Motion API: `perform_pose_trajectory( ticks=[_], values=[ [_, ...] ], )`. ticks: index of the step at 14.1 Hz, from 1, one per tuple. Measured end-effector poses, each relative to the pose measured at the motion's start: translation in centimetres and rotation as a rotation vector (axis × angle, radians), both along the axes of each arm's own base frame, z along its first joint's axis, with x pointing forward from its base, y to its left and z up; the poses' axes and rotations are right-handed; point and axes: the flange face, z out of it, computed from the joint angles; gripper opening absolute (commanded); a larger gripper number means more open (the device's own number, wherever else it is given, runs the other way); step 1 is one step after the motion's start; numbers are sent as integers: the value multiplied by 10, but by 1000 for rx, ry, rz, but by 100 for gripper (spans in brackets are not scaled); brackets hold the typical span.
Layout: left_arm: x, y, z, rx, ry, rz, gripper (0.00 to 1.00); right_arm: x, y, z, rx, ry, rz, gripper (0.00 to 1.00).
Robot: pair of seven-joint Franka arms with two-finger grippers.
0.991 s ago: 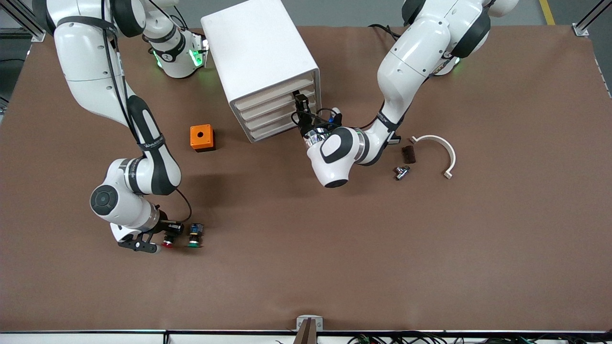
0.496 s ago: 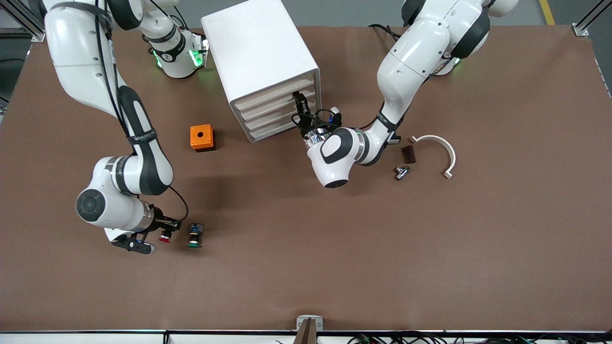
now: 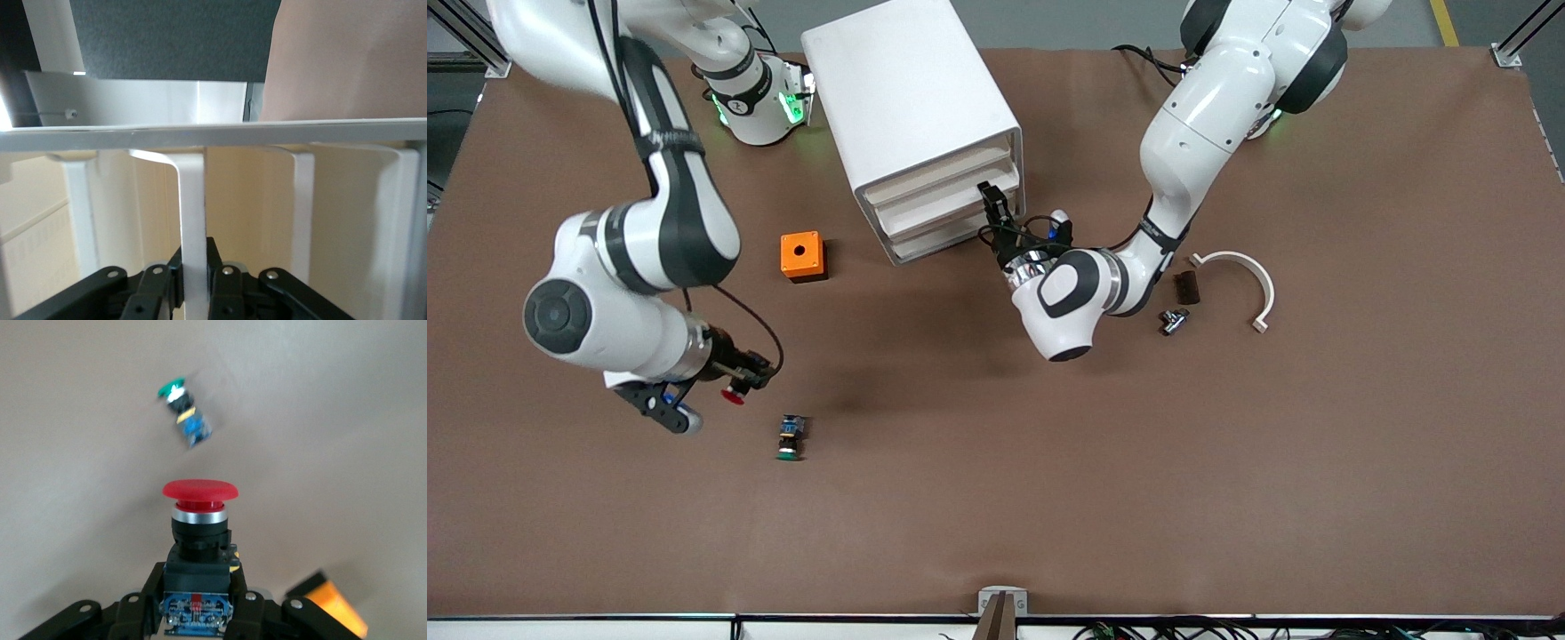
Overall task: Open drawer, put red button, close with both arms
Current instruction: 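Pull the drawer open with the left gripper while the right gripper carries the button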
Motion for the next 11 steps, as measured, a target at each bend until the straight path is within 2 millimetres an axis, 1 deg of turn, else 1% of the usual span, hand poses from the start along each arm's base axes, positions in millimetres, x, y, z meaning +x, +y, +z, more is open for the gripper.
perform_pose_trajectory(
  ticks=[1, 2, 4, 6, 7, 9, 11],
  values=[
    [9, 8, 0, -6, 9, 30, 13, -13, 21, 13, -7, 13, -41, 0],
    [19, 17, -1, -9, 15, 56, 14, -28, 45, 23, -17, 26, -85, 0],
    [36, 34, -4, -10, 21, 97, 14, -56, 97, 30, -39, 41, -160, 0],
    [47, 46, -5, -13, 27, 128, 15, -84, 147, 29, -63, 52, -222, 0],
    [51, 51, -6, -14, 28, 140, 16, -97, 169, 28, -73, 55, -253, 0],
    [59, 59, -7, -13, 25, 163, 16, -122, 208, 26, -85, 50, -314, 0],
    [66, 66, -6, -14, 22, 182, 18, -145, 240, 19, -87, 39, -367, 0]
  ],
)
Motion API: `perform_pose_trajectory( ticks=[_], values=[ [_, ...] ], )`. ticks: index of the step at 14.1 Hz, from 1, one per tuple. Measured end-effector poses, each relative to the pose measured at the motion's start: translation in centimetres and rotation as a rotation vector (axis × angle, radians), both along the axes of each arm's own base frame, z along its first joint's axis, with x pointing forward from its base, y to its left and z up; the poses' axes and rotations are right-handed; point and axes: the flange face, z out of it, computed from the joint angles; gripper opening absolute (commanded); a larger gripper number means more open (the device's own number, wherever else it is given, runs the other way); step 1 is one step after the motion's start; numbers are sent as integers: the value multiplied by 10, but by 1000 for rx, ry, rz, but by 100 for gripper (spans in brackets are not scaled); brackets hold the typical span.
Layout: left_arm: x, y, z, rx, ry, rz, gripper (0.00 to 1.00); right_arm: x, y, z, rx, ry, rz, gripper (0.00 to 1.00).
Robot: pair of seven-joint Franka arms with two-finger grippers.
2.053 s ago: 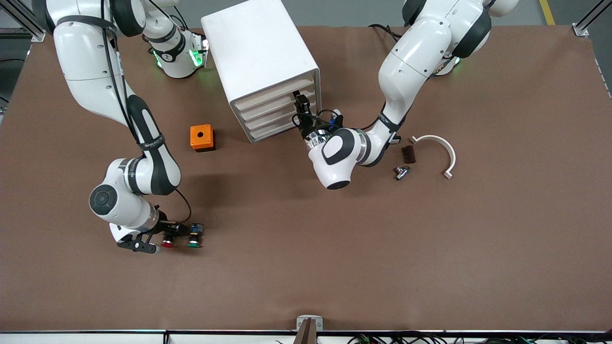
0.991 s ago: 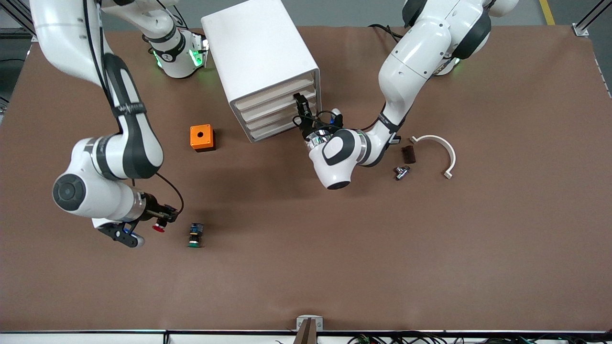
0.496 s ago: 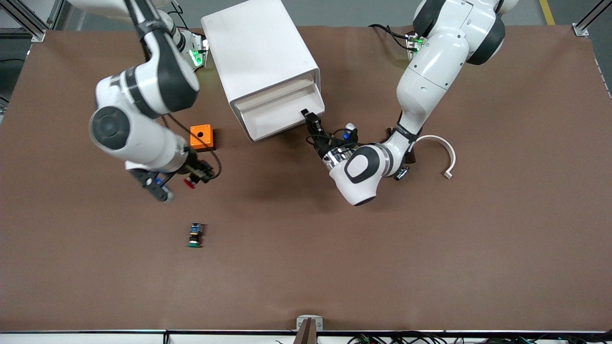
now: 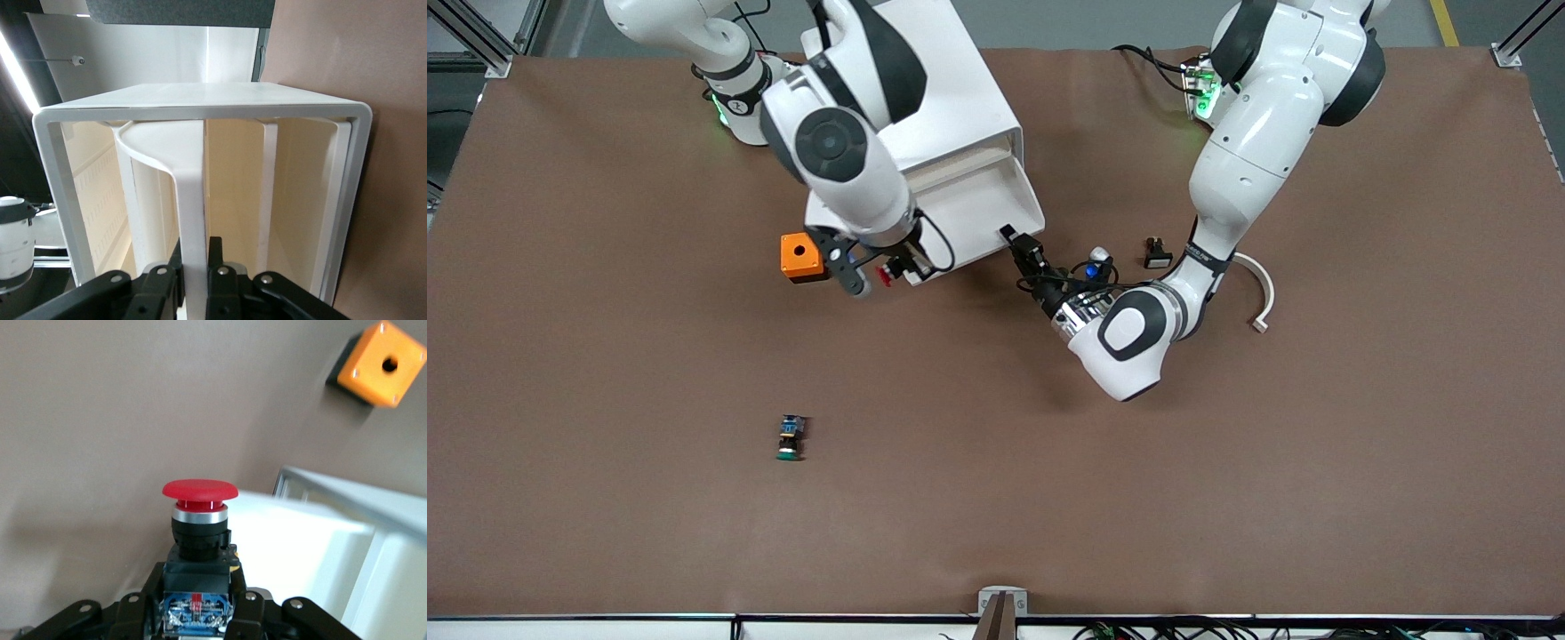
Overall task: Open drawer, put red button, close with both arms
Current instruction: 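Pull the drawer open with the left gripper while the right gripper carries the button, then lower the red button into the open drawer and open the right gripper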
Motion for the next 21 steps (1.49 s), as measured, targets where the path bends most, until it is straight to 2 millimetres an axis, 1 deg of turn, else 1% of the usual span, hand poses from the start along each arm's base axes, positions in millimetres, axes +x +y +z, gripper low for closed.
perform_pose_trajectory(
  ticks=[1, 2, 3, 5, 6, 7, 8, 10, 13, 16, 19, 20, 21],
  values=[
    [2, 3, 0, 0, 0, 5, 20, -11, 13, -6, -1, -7, -25, 0],
    [4, 4, 0, 0, -1, 9, 24, -22, 24, -13, 0, -16, -49, 0],
    [4, 5, 0, 0, -1, 10, 36, -32, 34, -20, 1, -23, -71, 0],
    [6, 6, 0, -5, -9, 15, 67, -51, 51, -34, 1, -31, -106, 0],
    [9, 8, 1, -24, -28, 19, 77, -61, 59, -38, 1, -34, -119, 0],
    [14, 12, 3, -60, -59, 25, 82, -71, 67, -40, -1, -34, -129, 0],
    [20, 15, 6, -107, -99, 30, 85, -79, 75, -41, -2, -34, -139, 0],
    [33, 22, 16, -210, -199, 34, 89, -92, 88, -40, 4, -40, -158, 0],
    [40, 29, 34, -351, -402, -65, 95, -107, 102, -41, 11, -52, -186, 0],
    [50, 34, 58, -469, -609, -206, 98, -111, 109, -53, 6, -57, -206, 0],
    [69, 38, 69, -503, -826, -330, 99, -111, 110, -69, -11, -51, -211, 0],
    [76, 36, 74, -514, -906, -379, 99, -111, 111, -73, -18, -47, -218, 2],
    [83, 33, 81, -524, -987, -423, 99, -113, 112, -76, -23, -45, -224, 26]
  ],
)
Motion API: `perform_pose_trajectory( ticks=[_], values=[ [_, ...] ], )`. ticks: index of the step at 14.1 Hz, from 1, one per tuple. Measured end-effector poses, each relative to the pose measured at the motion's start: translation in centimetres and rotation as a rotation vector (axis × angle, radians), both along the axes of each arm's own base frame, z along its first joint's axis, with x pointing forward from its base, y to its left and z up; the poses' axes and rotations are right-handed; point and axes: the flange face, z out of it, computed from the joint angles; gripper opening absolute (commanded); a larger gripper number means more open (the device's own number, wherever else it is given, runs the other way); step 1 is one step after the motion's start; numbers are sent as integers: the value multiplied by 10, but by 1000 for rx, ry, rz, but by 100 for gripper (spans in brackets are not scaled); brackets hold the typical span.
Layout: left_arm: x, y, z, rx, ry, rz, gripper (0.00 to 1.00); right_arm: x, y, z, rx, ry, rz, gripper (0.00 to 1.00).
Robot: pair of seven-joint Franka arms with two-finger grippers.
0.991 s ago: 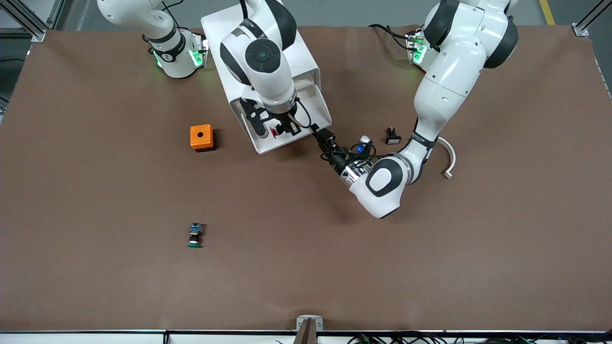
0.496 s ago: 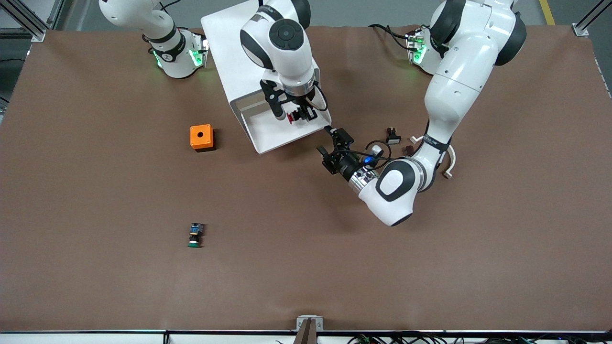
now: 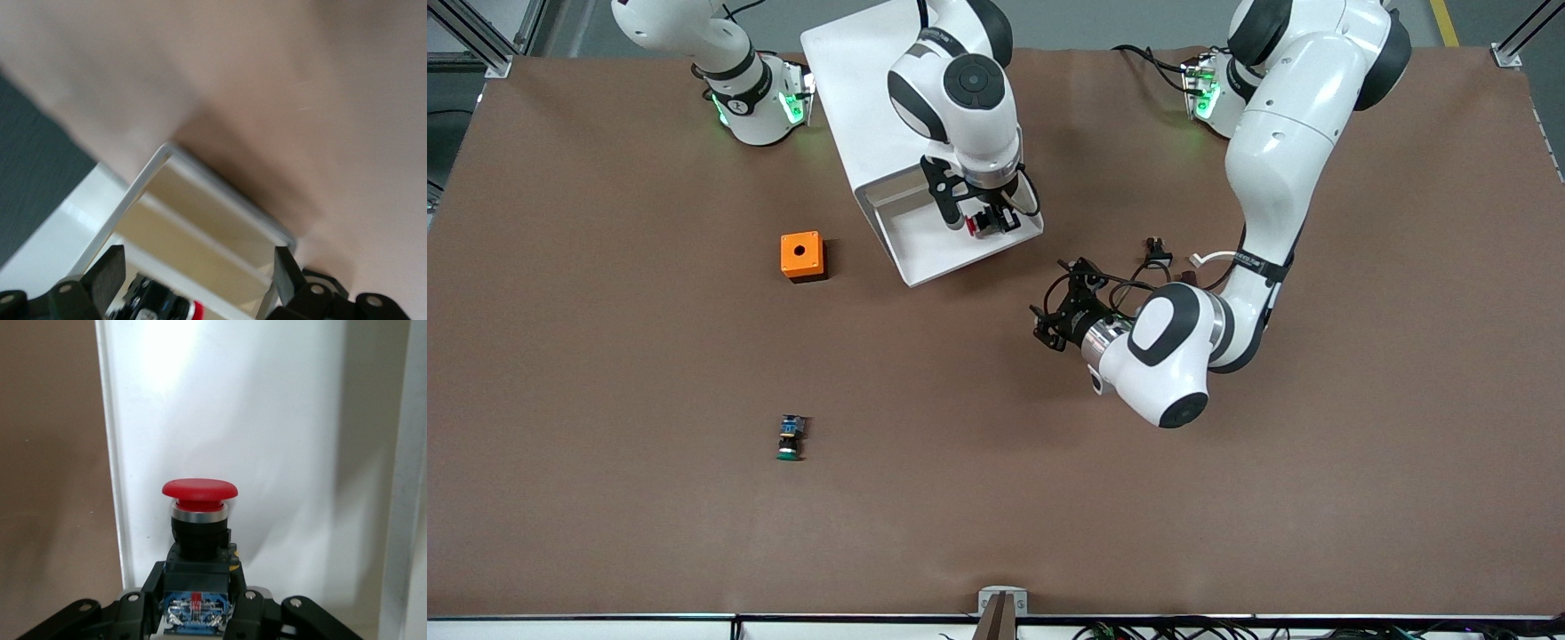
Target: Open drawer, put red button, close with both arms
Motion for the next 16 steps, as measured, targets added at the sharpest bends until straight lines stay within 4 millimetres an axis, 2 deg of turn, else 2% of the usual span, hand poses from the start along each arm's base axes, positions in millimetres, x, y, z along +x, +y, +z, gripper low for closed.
perform_pose_trajectory(
  ticks=[1, 2, 5, 8, 10, 12, 14, 16],
  values=[
    [6, -2, 7, -7, -79, -23, 99, -3, 2, -1, -3, 2, -8, 93],
    [10, -5, 15, -8, -157, -52, 99, -6, 4, -2, -4, 3, -13, 100],
    [16, -16, 32, 31, -342, -129, 99, -12, 9, -1, -7, -2, -9, 100],
    [23, -25, 42, 67, -474, -152, 99, 1, 6, 11, -1, -24, 22, 100],
    [27, -27, 53, 87, -547, -174, 99, 26, -8, 31, -9, -17, 99, 100],
    [29, -28, 65, 102, -598, -189, 99, 59, -30, 57, 1, -20, 196, 100],
    [29, -31, 73, 119, -642, -210, 99, 99, -63, 80, 21, -39, 301, 100],
    [27, -38, 77, 138, -686, -239, 99, 138, -107, 97, 26, -36, 413, 100]
  ],
)
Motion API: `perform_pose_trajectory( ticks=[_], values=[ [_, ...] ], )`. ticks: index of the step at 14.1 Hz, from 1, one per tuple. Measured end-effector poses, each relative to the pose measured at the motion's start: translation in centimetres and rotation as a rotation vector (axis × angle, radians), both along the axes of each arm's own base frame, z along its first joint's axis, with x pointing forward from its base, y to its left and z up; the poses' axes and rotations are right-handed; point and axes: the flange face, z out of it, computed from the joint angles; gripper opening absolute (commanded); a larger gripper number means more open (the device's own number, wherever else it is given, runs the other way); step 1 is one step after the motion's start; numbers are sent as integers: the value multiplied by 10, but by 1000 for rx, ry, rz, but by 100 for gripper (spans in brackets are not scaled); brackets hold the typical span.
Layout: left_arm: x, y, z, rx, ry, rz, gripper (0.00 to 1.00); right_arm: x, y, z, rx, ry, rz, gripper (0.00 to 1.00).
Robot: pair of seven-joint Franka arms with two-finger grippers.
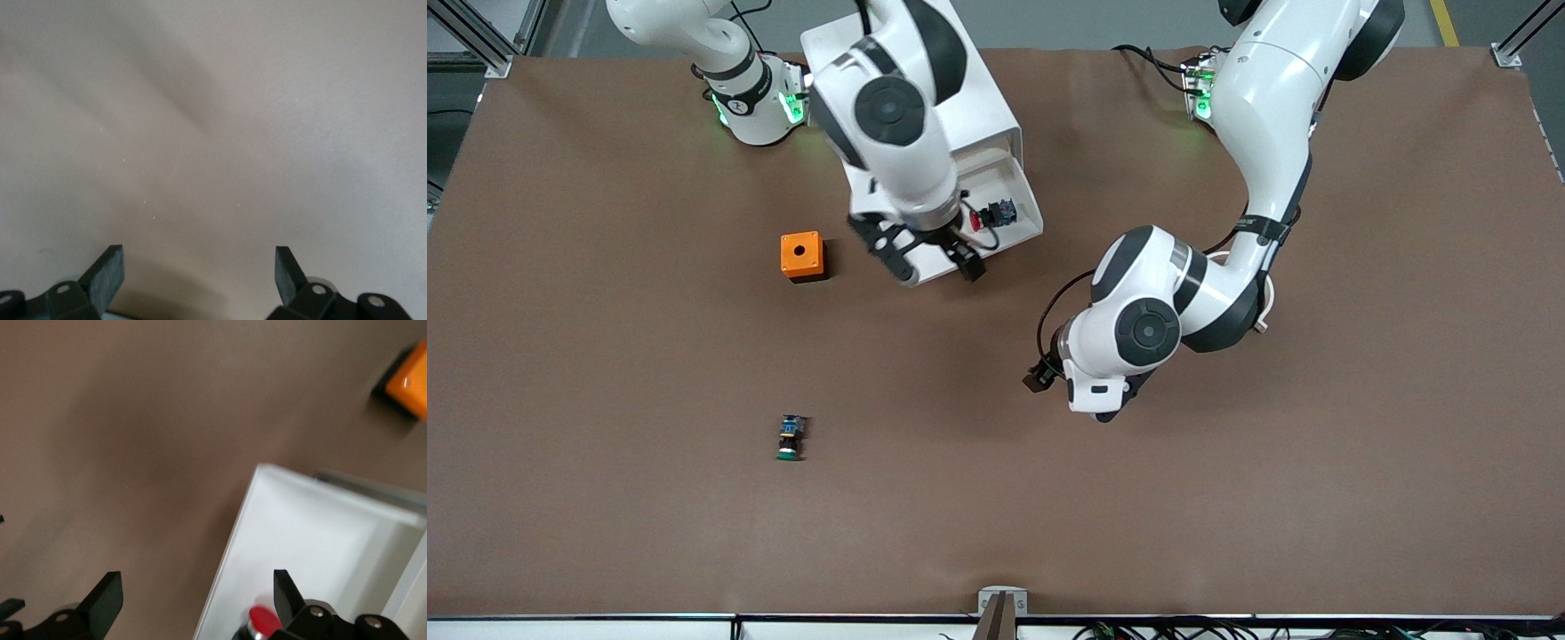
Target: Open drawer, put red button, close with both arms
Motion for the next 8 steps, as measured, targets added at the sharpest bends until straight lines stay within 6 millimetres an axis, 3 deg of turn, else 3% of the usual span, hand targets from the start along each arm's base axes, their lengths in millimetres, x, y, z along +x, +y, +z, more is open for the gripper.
perform_pose_trajectory(
  ticks=[4, 8],
  values=[
    [-15, -24, 0, 52, -58, -75, 99, 64, -109, 24, 16, 7, 260, 100],
    [-52, -74, -1, 83, -124, -184, 99, 101, -254, 53, 55, 11, 465, 100]
  ],
)
